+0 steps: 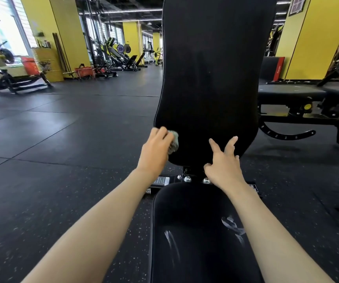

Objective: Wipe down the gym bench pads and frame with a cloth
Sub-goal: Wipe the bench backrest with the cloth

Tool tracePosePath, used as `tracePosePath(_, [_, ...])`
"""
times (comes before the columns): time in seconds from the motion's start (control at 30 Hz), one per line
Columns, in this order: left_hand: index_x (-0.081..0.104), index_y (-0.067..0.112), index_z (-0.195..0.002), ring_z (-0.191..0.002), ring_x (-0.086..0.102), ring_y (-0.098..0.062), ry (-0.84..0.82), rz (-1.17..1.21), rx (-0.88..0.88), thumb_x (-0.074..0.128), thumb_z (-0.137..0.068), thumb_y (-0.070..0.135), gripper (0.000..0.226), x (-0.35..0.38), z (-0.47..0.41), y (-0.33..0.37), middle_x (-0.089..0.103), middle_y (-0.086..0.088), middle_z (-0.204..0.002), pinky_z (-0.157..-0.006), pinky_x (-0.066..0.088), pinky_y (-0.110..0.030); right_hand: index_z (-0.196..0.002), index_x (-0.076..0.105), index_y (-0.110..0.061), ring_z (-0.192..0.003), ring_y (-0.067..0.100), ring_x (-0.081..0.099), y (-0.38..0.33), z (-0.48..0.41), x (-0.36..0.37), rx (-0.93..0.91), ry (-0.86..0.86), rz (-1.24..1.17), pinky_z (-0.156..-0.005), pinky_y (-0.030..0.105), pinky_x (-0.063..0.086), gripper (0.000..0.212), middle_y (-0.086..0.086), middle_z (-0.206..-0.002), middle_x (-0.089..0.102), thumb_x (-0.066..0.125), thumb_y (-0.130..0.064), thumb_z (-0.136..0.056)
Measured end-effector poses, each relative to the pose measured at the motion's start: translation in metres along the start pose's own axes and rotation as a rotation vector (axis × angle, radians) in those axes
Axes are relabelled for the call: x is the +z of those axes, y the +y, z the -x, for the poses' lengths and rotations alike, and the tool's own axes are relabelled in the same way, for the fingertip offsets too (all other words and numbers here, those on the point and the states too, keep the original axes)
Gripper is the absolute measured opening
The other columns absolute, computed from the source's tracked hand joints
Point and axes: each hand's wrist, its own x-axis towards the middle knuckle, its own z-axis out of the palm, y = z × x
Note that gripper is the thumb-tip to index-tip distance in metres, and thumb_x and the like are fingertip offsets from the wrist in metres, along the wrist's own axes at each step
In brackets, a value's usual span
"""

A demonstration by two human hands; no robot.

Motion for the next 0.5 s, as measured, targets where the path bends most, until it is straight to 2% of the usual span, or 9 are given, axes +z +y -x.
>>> tracePosePath(0.07, [0.059, 0.005, -0.095, -0.091, 0.039, -0.021, -0.054, -0.042, 0.095, 0.066, -0.055, -0.021, 0.048, -0.005, 0.01, -0.005, 0.054, -0.007, -0.098, -0.044, 0.033, -0.027, -0.154, 0.01, -0.021, -0.145, 0.042, 0.01, 0.001, 0.001, -0.002, 0.012, -0.008, -0.034, -0.12, 0.048, 0.002, 0.075, 0.025, -0.153, -0.025, 0.049, -0.006, -0.092])
tracePosePath(0.1, [0.059, 0.004, -0.094, -0.091, 0.039, -0.021, -0.023, -0.036, 0.105, 0.064, -0.055, -0.022, 0.047, -0.009, 0.008, -0.008, 0.055, -0.009, -0.097, -0.042, 0.036, -0.028, -0.154, 0.011, -0.021, -0.14, 0.042, 0.026, 0.002, 0.002, -0.004, 0.017, -0.009, -0.054, -0.119, 0.047, 0.002, 0.074, 0.024, -0.154, -0.023, 0.049, -0.006, -0.092])
tracePosePath(0.13, [0.06, 0.002, -0.093, -0.091, 0.039, -0.022, 0.039, -0.007, 0.065, 0.061, -0.057, -0.022, 0.043, -0.013, 0.004, -0.008, 0.055, -0.011, -0.095, -0.042, 0.037, -0.029, -0.154, 0.012, -0.02, -0.129, 0.04, 0.044, 0.002, 0.003, -0.006, 0.02, -0.008, -0.072, -0.119, 0.046, 0.001, 0.074, 0.023, -0.156, -0.021, 0.049, -0.005, -0.091])
tracePosePath(0.17, [0.06, 0.0, -0.092, -0.091, 0.039, -0.023, 0.124, 0.037, -0.018, 0.057, -0.06, -0.022, 0.04, -0.018, -0.004, -0.006, 0.055, -0.013, -0.095, -0.044, 0.037, -0.029, -0.154, 0.013, -0.02, -0.117, 0.037, 0.054, 0.002, 0.004, -0.008, 0.023, -0.007, -0.088, -0.12, 0.045, 0.002, 0.073, 0.022, -0.156, -0.018, 0.049, -0.005, -0.092])
tracePosePath(0.23, [0.061, 0.0, -0.095, -0.092, 0.041, -0.024, 0.289, 0.114, -0.216, 0.051, -0.066, -0.022, 0.038, -0.023, -0.023, -0.004, 0.054, -0.014, -0.097, -0.051, 0.036, -0.031, -0.154, 0.015, -0.019, -0.12, 0.038, 0.049, 0.002, 0.006, -0.013, 0.034, -0.022, -0.108, -0.121, 0.047, 0.008, 0.071, 0.019, -0.158, -0.016, 0.048, -0.004, -0.093])
tracePosePath(0.3, [0.061, -0.001, -0.099, -0.092, 0.046, -0.028, 0.334, 0.153, -0.326, 0.048, -0.068, -0.024, 0.041, -0.021, -0.033, -0.001, 0.055, -0.014, -0.099, -0.062, 0.034, -0.027, -0.154, 0.016, -0.02, -0.124, 0.04, 0.043, 0.004, 0.007, -0.016, 0.027, -0.037, -0.105, -0.119, 0.048, 0.014, 0.07, 0.016, -0.159, -0.017, 0.047, -0.005, -0.094])
tracePosePath(0.4, [0.059, 0.0, -0.091, -0.087, 0.045, -0.027, 0.277, 0.128, -0.263, 0.049, -0.062, -0.027, 0.04, -0.003, -0.018, 0.007, 0.054, -0.013, -0.093, -0.063, 0.033, -0.026, -0.154, 0.018, -0.024, -0.117, 0.036, 0.049, 0.01, 0.008, -0.017, 0.007, -0.066, -0.095, -0.117, 0.049, 0.022, 0.07, 0.011, -0.159, -0.02, 0.048, -0.006, -0.094])
tracePosePath(0.5, [0.057, 0.003, -0.089, -0.085, 0.036, -0.02, 0.075, 0.062, -0.095, 0.055, -0.051, -0.027, 0.048, 0.014, 0.011, 0.012, 0.053, -0.01, -0.09, -0.051, 0.037, -0.031, -0.153, 0.02, -0.025, -0.091, 0.017, 0.05, 0.017, 0.006, -0.014, -0.015, -0.078, -0.112, -0.113, 0.05, 0.03, 0.071, 0.006, -0.159, -0.023, 0.05, -0.005, -0.092])
